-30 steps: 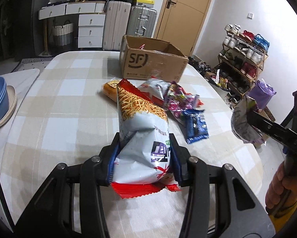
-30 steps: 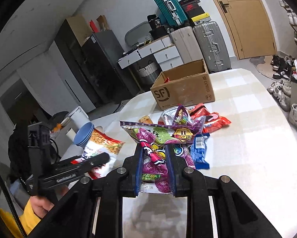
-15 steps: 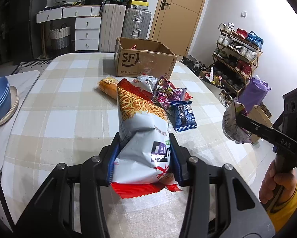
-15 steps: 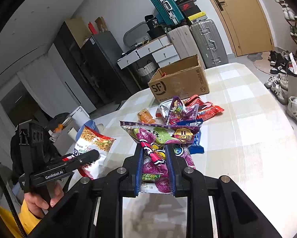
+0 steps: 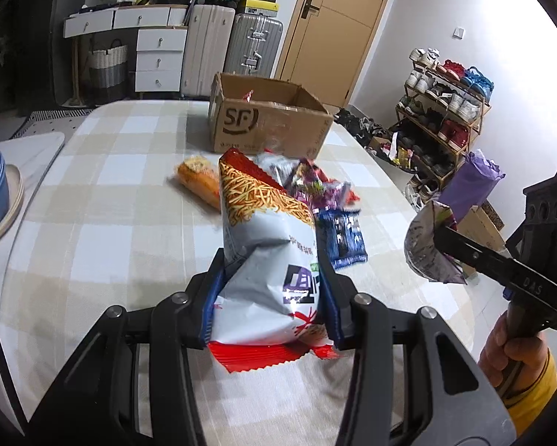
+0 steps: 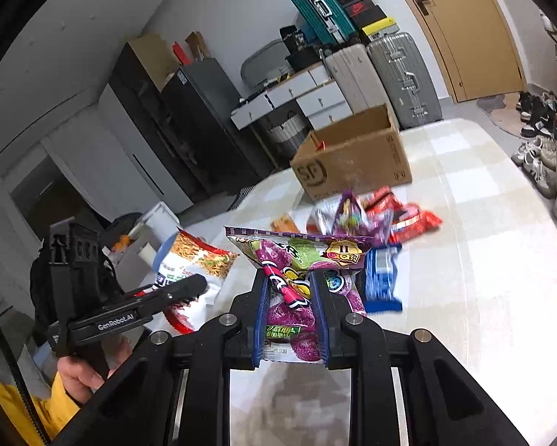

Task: Organize snacks
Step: 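Lift both held bags and carry them over the cardboard box, then lower both held bags into the box and open both grippers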

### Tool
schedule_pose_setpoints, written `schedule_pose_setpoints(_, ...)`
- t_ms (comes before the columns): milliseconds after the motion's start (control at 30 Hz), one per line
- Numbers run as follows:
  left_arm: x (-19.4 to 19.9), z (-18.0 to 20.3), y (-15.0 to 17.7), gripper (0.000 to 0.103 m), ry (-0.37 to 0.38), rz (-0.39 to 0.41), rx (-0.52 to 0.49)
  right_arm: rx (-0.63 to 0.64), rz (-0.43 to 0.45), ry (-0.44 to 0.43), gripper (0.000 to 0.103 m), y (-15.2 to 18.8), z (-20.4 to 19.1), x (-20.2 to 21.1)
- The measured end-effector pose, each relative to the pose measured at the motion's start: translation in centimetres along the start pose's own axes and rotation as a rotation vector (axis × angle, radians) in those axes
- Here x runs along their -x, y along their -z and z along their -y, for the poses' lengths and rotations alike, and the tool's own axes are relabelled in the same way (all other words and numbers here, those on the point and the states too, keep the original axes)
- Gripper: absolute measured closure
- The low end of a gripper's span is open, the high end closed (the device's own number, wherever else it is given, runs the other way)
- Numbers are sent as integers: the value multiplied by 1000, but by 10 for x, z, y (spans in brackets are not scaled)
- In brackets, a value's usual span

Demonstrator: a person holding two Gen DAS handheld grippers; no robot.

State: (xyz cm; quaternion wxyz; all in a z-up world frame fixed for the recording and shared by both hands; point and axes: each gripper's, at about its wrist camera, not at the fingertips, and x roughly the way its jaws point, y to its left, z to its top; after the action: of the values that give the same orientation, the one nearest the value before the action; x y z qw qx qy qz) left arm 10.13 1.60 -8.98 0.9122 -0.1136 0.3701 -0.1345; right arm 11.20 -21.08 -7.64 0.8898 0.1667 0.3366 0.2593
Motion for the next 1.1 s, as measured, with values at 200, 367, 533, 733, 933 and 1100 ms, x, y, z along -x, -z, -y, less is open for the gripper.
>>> schedule_pose_setpoints(200, 1, 1, -40, 62, -2, 28, -28, 58, 37, -18, 81, -46, -11, -5)
schedule_pose_setpoints(367, -5, 13, -87, 62, -17, 70, -82, 95, 55, -49, 81, -93, -17, -15)
schedule_pose_setpoints(533, -18, 16, -146, 62, -42, 111, -113, 128, 60, -79, 81, -146, -18, -32)
schedule_pose_setpoints(733, -49, 21, -227, 62, -33, 117, -138, 125, 65, -96, 81, -207, -8, -64)
schedule_pose_setpoints(933, -114, 19, -305, 62, -47, 52, -145, 116, 41, -72, 81, -254, 13, -113)
schedule_pose_setpoints(1100, -187, 10, -345, 62, -19, -18, -119, 90, -26, -51, 81, -276, 40, -168)
